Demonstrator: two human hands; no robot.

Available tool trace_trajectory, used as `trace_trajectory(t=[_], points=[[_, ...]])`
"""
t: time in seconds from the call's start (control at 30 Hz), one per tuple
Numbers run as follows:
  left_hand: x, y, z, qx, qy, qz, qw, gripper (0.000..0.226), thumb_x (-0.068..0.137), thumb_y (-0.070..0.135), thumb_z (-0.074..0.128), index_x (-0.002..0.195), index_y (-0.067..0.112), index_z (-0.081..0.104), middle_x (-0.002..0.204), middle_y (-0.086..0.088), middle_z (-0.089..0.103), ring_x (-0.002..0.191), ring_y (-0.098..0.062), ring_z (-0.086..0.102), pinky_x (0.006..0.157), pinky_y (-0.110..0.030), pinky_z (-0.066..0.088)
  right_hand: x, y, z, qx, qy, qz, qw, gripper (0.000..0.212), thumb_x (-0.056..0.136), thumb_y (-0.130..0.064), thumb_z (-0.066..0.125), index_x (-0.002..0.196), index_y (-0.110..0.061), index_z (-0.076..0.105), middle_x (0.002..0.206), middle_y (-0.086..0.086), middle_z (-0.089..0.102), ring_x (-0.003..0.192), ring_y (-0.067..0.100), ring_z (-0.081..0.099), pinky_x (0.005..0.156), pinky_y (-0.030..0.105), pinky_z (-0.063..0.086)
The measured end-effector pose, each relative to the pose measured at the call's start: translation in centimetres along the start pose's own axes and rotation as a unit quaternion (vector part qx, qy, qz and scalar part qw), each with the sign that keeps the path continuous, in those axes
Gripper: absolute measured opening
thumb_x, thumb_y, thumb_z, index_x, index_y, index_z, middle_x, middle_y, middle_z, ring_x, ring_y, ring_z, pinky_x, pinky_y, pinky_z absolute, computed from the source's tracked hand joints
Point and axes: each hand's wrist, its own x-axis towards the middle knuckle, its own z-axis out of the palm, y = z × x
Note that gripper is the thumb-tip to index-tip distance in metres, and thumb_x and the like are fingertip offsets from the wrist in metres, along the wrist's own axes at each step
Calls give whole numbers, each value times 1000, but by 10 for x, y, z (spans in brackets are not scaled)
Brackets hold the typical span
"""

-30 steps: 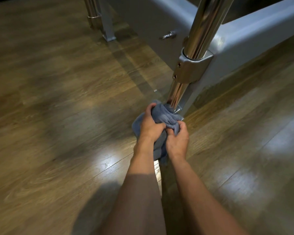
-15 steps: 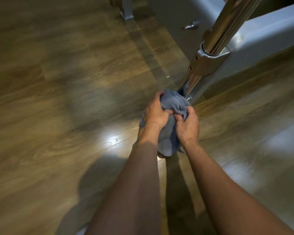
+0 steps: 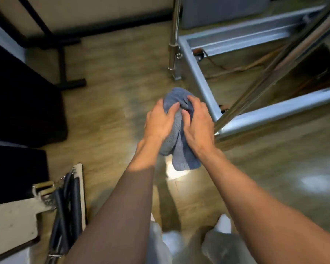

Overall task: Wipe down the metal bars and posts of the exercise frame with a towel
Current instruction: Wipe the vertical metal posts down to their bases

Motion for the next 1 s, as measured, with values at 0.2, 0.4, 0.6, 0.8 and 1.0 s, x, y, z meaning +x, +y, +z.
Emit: trace_trajectory(t=[0.2,0.4,0.6,0.8,1.0], points=[[-18,176,-171,-2,75,99,992,41,94,54,50,117,20,56,121,-8,65,117,-31,54,87,-32,39,63,-202,-117,-28,57,-107,992,38,97,-20,47,135,-17,47,128,10,55,114,32,53,95,41,42],[-18,294,-285,10,152,219,964,43,92,58,50,111,20,56,115,-8,67,112,-32,54,83,-34,39,105,-337,-199,4,175,-180,968,37,93,-13,49,129,-20,53,112,8,58,101,31,57,86,41,46],[5,397,-360,-4,223,345,912,49,93,57,46,125,21,54,115,-11,66,112,-34,57,95,-43,44,159,-436,-267,43,263,-242,933,35,92,-10,52,125,-20,56,110,4,61,101,25,57,85,31,40],[34,487,-411,-19,268,432,861,55,95,44,53,142,17,43,129,-14,57,122,-31,49,103,-37,36,235,-501,-320,113,322,-284,896,35,90,-6,51,122,-19,57,114,-1,66,107,17,60,95,31,45],[86,553,-445,-26,283,497,820,60,92,35,59,147,23,37,127,-10,53,121,-27,48,102,-34,35,314,-541,-335,194,387,-343,834,39,89,-2,53,123,-21,54,113,-3,65,104,14,61,93,29,47]])
